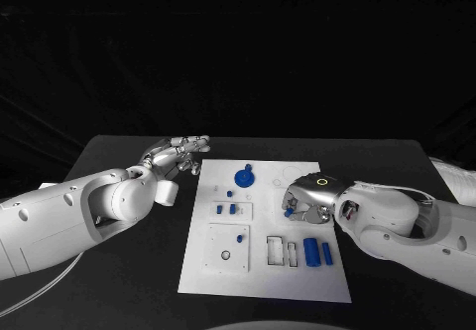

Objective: Assemble the parts on the task board

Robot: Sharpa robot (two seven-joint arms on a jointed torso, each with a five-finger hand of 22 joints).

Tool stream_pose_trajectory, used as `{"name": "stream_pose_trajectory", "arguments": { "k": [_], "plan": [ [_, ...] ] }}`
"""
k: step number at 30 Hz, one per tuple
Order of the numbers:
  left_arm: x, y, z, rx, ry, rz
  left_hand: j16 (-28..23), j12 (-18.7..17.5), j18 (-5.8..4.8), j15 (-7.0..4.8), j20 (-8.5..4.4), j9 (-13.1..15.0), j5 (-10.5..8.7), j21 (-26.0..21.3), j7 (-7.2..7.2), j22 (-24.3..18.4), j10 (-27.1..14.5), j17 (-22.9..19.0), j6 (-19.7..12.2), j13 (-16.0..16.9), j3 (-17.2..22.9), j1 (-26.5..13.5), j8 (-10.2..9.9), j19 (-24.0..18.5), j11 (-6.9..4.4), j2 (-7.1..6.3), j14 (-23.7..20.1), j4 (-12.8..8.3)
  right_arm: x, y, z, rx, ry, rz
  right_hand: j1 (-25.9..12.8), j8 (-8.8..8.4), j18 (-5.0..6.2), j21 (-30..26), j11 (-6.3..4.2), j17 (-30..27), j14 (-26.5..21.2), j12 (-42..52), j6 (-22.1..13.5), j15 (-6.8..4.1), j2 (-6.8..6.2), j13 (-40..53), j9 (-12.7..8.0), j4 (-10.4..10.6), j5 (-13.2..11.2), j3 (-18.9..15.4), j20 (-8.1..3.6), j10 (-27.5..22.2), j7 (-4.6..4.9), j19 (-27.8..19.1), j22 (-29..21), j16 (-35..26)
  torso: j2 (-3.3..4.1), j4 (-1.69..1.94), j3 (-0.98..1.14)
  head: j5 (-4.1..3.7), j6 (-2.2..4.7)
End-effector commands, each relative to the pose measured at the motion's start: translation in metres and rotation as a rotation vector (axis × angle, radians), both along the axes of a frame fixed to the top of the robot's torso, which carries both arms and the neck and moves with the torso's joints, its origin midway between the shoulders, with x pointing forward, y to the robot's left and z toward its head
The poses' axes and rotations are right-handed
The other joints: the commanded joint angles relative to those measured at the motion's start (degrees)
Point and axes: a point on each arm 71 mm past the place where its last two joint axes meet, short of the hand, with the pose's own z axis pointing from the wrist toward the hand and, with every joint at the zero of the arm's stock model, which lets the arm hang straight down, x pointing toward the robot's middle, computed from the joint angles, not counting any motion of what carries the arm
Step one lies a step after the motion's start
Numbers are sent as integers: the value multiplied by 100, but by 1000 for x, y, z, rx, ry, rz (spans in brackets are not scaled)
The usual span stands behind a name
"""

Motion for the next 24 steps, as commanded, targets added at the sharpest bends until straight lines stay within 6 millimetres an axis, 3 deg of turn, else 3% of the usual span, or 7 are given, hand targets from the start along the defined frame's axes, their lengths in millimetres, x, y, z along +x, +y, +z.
{"name": "stream_pose_trajectory", "arguments": {
  "k": [1, 9, 24],
  "plan": [
    [-1, -2, 1, -8, -9, -19, 21, 13, 28, 24, 17, -7, 10, 10, -5, 7, -46, 0, -31, 7, -25, -3, 13, 28, -9, 42, 5, 0, -2, 2, -4, -30, 23, 22, 20, 46, -62, 47, -26, 32, 194, -36, 106, -45, 69, 6, 12, 6, -32, 125, -16, 118, -9, 49, 32, 56, -1, -5, -1, -3, -9],
    [-1, -2, 1, -8, -8, -18, 21, 13, 28, 24, 17, -7, 10, 10, -5, 7, -46, 0, -31, 7, -25, -3, 13, 28, -9, 42, 5, 0, 0, 3, -5, -43, 6, 20, 120, 71, -75, 95, -69, 102, 195, -138, 314, -89, 126, 7, 40, -36, -38, 470, -66, 345, -40, 72, 94, 119, -6, -2, -2, -17, -12],
    [-1, -1, 1, -6, -6, -16, 16, 37, 33, 27, 19, -6, 9, -16, -1, -17, -71, -26, -39, 13, -32, -3, 18, 21, -5, 44, -1, -4, -4, 6, 2, 9, -33, 13, 62, 49, -85, 132, -64, 151, 195, -264, 400, -90, 44, 6, 59, -65, -38, 730, -79, 474, -24, 85, 142, 165, -7, -1, -3, -17, -18]
  ]
}}
